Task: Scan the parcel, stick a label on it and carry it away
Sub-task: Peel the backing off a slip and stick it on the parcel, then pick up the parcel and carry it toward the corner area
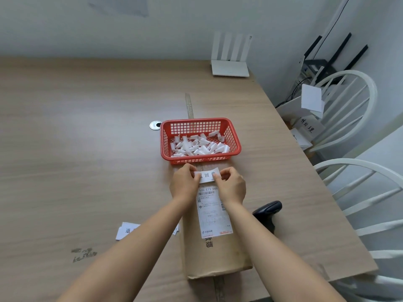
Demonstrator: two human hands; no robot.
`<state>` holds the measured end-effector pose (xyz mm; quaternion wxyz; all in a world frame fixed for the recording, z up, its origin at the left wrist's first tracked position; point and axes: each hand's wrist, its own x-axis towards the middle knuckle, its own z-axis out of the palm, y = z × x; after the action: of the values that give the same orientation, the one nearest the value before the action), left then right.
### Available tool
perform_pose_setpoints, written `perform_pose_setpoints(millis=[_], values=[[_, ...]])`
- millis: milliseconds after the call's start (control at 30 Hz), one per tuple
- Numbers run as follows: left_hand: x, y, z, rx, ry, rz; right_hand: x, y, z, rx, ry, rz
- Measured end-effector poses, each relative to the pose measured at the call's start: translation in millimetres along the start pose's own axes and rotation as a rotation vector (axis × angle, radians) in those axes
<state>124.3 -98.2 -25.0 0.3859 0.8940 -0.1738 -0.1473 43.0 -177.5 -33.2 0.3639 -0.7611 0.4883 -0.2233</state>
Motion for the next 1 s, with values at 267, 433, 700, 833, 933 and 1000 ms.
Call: perform_pose_setpoints(millis=[267, 433, 700, 833, 933, 1000], values=[[-3, -10, 9, 0.205, 0.057, 0.170, 0, 10, 4, -0.180, 0.058, -0.093], [-9, -28, 5, 0.251, 0.087, 0.167, 4, 20, -13, -0.144, 0.063, 0.016], [-53, -53, -16, 0.002, -0.049, 0.128, -51, 46, -47, 0.010, -0.293, 0.014], [-74, -66, -29, 0.015, -0.323, 0.157, -84, 58, -64, -0.060, -0.410, 0.012], [-85, -74, -33, 0.003, -0.461, 0.155, -100, 59, -67, -0.067, -0.425, 0.042], [-89, -76, -33, -0.002, -0.489, 0.173, -111, 56, -68, -0.104, -0.399, 0.056]])
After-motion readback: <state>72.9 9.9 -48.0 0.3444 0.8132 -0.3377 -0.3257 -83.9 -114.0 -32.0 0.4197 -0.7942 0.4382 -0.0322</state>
